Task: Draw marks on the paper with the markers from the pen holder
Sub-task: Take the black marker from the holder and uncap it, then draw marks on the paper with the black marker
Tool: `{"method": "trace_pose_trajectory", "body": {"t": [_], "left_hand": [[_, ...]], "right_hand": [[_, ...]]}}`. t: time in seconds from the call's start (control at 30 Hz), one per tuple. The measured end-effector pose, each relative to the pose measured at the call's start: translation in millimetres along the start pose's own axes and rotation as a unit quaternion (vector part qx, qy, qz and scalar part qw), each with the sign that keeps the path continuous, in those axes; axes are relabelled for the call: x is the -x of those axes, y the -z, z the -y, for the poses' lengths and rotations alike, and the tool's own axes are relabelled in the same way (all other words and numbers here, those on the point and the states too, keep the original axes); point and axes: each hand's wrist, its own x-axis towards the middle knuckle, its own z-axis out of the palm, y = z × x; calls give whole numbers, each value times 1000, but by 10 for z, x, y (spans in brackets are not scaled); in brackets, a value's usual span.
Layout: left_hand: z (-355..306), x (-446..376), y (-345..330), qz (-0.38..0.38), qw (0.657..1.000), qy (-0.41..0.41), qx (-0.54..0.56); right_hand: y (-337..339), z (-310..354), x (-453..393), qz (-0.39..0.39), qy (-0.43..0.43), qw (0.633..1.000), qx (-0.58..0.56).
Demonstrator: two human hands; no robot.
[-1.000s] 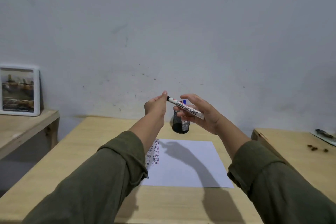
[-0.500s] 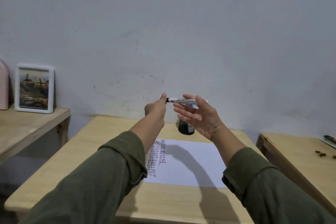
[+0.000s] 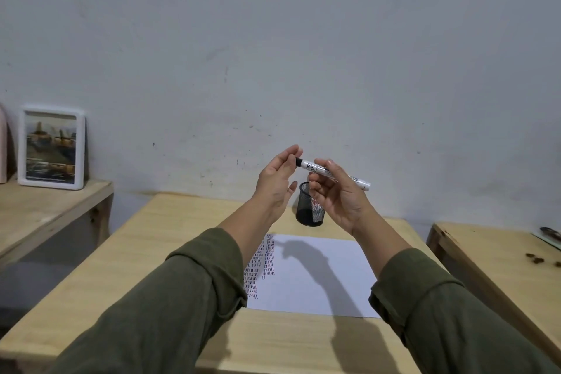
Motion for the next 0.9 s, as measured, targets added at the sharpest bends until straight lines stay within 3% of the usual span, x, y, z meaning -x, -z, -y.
{"method": "trace_pose_trajectory", "body": {"t": [0.23,0.5,0.63,0.73,0.9], "left_hand": [[69,2,-12,10,998,-17,-52],[117,-1,62,-69,995,-16,-72],[70,-25,285,-179,981,-22,-68],[98,-5,582,-244,953,-55,-172],[408,254,1035,-207,893,-52,-396]], "right_hand": [[-51,-67,-15,-3,15,1000,7],[-67,-185,-26,16,49,997,54],[-9,-254,6,8,40,998,51],[50,-328,32,4,16,996,91],[116,-645,115,11,-35,992,119]]}}
